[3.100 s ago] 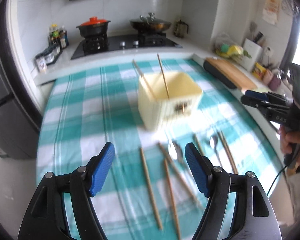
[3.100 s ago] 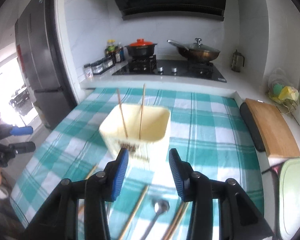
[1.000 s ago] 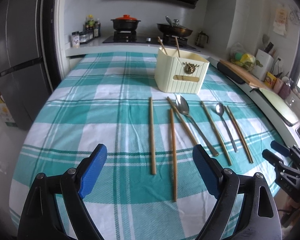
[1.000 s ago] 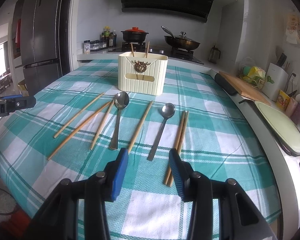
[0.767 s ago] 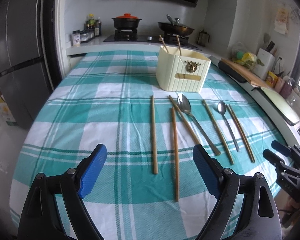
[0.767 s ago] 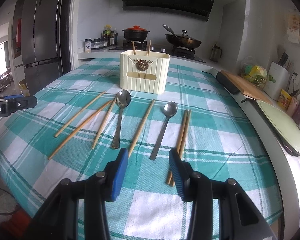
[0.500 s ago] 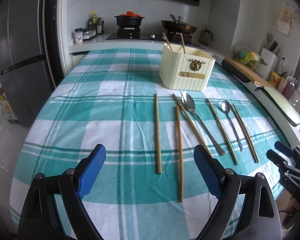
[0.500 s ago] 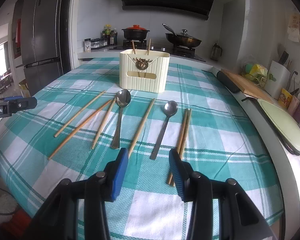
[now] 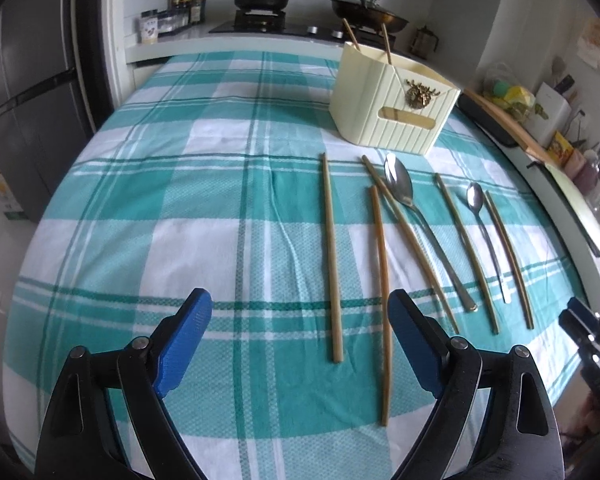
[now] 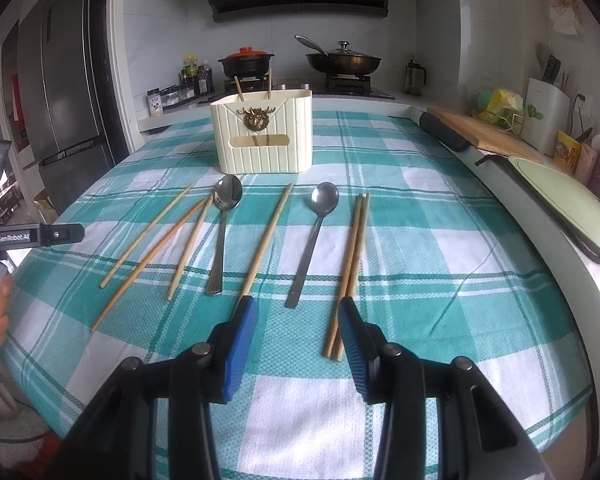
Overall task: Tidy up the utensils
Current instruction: 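Withdraw both open tools back over the remaining utensils, then grasp a wooden chopstick with the right tool while the left tool grasps another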
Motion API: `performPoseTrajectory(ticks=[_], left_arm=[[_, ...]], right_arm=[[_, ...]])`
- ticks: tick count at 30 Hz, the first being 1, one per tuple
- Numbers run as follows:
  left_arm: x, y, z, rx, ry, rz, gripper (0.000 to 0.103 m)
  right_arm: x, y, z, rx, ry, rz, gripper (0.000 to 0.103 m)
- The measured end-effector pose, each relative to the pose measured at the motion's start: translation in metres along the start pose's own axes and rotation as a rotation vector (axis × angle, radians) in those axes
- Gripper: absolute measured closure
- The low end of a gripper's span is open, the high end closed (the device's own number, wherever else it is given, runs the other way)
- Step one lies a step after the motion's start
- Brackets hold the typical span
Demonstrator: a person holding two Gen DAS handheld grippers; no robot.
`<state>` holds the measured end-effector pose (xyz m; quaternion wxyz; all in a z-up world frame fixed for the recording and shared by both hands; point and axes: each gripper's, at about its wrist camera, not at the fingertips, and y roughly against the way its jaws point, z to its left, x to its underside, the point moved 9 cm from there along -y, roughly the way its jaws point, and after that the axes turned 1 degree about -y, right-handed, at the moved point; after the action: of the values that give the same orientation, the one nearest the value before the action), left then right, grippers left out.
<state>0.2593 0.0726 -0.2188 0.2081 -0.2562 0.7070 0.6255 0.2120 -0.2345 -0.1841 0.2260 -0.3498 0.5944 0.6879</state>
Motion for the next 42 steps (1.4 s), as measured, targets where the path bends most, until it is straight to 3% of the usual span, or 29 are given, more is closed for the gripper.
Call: performPoseTrajectory(ticks=[6, 11, 14, 18, 20, 27, 33, 42], left_arm=[[-0.017, -0.033, -0.005, 0.003, -0.065, 0.054, 0.013], [-0.025, -0.052, -0.003, -0.014, -0.090, 0.078, 0.013], [-0.025, -0.056, -0.002, -0.020, -0.077, 0.080, 0.013], [-0.022, -0.048, 0.000, -0.012, -0.071, 0.067, 0.012], [-0.021, -0.043, 0.002, -0.030, -0.085, 0.059, 0.012], [-0.016, -0.034, 0.016, -0.051, -0.088, 0.057, 0.012], [-0.015, -0.038, 0.008, -0.035, -0.133, 0.088, 0.012], [-0.049, -0.057, -0.005, -0.016, -0.197, 0.144, 0.013]], right_arm=[[-0.011, -0.003, -0.054, 0.046, -0.114, 0.022, 0.060], [-0.023, -0.033, -0.087, 0.052, -0.176, 0.092, 0.060], [-0.030, -0.061, -0.085, -0.003, -0.194, 0.150, 0.061], [-0.033, -0.097, -0.077, -0.032, -0.201, 0.217, 0.077], [-0.032, -0.110, -0.070, -0.053, -0.194, 0.247, 0.080], [-0.026, -0.126, -0.067, 0.024, -0.143, 0.325, 0.095], [-0.025, -0.128, -0.067, 0.032, -0.102, 0.353, 0.097], [-0.029, -0.133, -0.063, 0.033, 0.013, 0.396, 0.093]])
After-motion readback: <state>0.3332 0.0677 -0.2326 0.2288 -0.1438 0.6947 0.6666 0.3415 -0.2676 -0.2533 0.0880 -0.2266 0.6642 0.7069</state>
